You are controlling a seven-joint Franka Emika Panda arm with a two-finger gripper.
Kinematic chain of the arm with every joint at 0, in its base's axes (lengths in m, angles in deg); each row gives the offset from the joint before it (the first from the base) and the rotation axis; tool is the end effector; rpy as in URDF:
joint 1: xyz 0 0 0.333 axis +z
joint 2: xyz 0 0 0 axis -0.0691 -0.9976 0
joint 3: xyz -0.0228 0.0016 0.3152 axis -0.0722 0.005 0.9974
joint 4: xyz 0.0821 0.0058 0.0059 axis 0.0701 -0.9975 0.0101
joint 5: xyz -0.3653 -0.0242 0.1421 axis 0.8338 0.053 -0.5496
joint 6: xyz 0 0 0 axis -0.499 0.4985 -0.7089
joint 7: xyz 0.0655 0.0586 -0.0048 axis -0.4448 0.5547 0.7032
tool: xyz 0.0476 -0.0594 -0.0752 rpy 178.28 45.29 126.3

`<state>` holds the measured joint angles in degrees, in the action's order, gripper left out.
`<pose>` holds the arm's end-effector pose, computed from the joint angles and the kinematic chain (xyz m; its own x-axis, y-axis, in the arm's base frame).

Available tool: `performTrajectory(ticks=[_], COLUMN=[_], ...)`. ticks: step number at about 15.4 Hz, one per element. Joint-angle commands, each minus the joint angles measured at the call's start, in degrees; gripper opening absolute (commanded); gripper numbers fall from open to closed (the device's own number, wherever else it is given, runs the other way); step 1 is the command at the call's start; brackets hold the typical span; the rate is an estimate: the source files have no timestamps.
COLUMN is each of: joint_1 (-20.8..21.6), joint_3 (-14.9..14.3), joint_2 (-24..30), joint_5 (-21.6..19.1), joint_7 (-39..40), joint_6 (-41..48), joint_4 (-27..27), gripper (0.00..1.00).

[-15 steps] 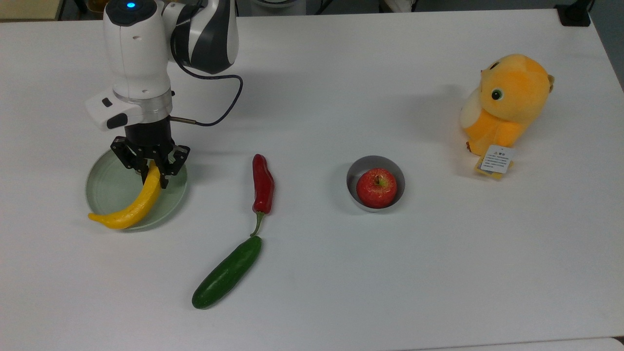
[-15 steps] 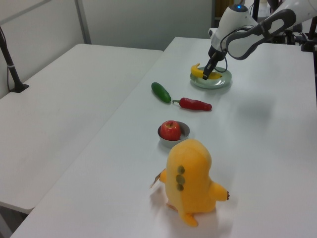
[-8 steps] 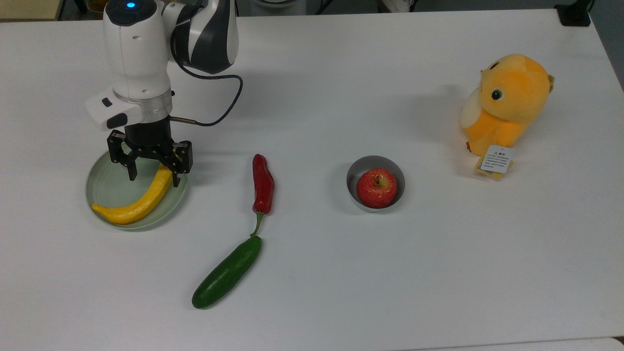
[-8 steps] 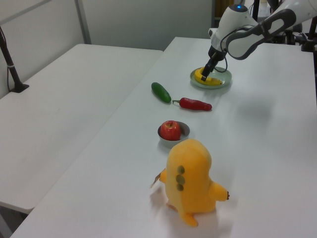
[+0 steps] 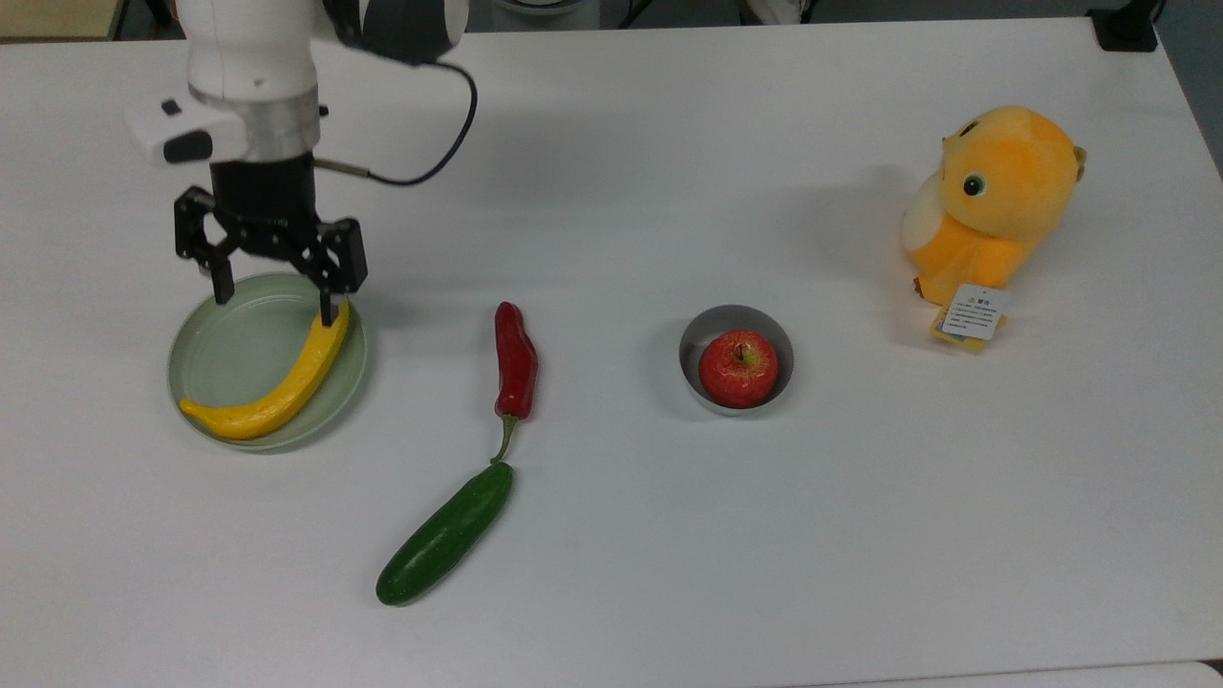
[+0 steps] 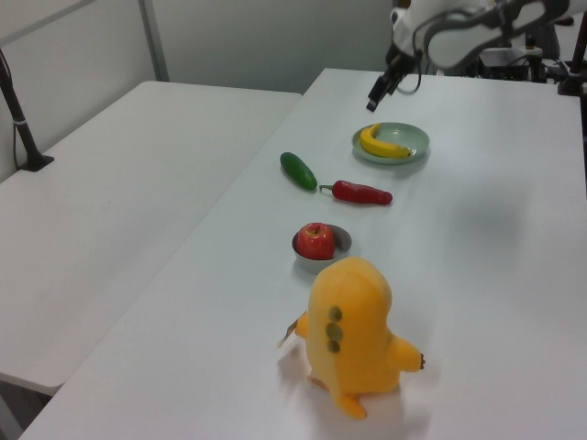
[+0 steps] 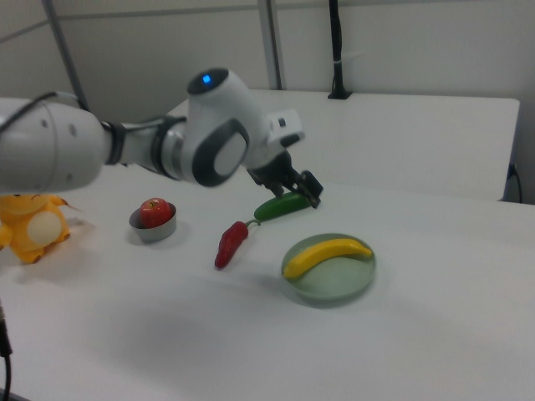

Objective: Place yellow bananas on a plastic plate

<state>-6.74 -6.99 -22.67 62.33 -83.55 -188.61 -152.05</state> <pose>0.6738 -0.1153 0.4441 0.8866 -0.0772 0.4560 -0.1238 -0.9896 0.0733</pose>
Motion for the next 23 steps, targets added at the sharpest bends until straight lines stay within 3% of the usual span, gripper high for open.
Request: performTrajectory(ticks=[1, 5, 10, 16, 20, 23], joint_1=[2.4, 4.0, 8.0, 15.3, 22.4, 24.7], joint_3=[-0.4, -0.5, -0.6, -0.6, -0.7, 0.1], joint_2=[8.1, 16.0, 21.0, 24.9, 25.0, 24.1], joint_5=[-3.5, -5.7, -5.8, -5.7, -5.7, -5.6], joint_7=[-4.5, -11.5, -12.5, -20.2, -20.7, -20.4], joint_6=[11.5, 23.7, 38.9, 47.4, 50.8, 50.1], joint_4=[-0.3, 0.4, 4.0, 4.0, 2.5, 0.9], gripper=[1.0, 1.0, 1.0, 1.0, 1.0, 1.0])
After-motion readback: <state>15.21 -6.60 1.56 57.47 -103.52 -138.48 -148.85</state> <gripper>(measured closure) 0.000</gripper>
